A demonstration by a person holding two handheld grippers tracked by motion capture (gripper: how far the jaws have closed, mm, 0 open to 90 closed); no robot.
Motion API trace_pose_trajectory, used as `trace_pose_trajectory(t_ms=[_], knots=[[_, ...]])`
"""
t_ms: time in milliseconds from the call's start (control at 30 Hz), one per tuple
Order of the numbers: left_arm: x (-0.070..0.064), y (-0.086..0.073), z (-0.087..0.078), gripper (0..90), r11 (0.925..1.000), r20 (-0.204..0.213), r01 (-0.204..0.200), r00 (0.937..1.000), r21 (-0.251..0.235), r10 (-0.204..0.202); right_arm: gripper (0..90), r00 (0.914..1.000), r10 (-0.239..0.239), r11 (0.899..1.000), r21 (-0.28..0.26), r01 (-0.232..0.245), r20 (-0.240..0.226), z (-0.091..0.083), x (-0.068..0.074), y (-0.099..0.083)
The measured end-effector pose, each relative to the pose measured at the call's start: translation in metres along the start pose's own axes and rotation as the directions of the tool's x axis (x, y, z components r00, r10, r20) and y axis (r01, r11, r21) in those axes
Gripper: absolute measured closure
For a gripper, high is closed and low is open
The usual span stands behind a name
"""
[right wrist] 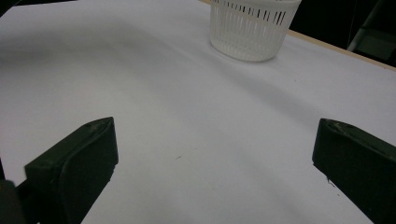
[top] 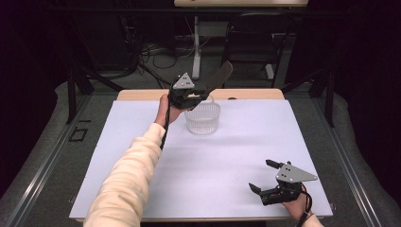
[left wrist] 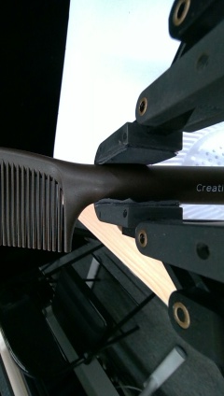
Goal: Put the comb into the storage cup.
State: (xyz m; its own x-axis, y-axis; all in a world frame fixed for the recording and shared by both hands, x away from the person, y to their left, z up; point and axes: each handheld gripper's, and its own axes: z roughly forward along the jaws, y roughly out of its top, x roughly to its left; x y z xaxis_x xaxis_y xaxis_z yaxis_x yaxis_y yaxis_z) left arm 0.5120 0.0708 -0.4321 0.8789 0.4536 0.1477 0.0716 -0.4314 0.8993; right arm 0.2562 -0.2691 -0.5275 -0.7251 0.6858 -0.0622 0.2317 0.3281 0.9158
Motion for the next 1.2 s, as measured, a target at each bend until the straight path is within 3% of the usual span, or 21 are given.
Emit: trace_pose_trajectory(t_ms=[200,900,1200], knots=[[-0.001,-0.002,0.006,71.4,0.9998,0.024,0.001,0.9997,0.018,-0.001,0.0,1.0,0.0,1.0,-0.001,0.0,-0.001,0.0,0.0,0.0],[-0.003,-0.006,0.013,71.4,0.9991,0.037,-0.028,0.999,0.033,0.027,0.0,1.0,-0.003,1.0,-0.002,0.003,0.001,0.0,-0.001,0.0],[-0.005,-0.014,0.016,71.4,0.9988,0.051,-0.017,0.9986,0.046,0.015,0.0,1.0,-0.004,1.0,0.0,0.004,0.003,0.0,-0.001,0.0]])
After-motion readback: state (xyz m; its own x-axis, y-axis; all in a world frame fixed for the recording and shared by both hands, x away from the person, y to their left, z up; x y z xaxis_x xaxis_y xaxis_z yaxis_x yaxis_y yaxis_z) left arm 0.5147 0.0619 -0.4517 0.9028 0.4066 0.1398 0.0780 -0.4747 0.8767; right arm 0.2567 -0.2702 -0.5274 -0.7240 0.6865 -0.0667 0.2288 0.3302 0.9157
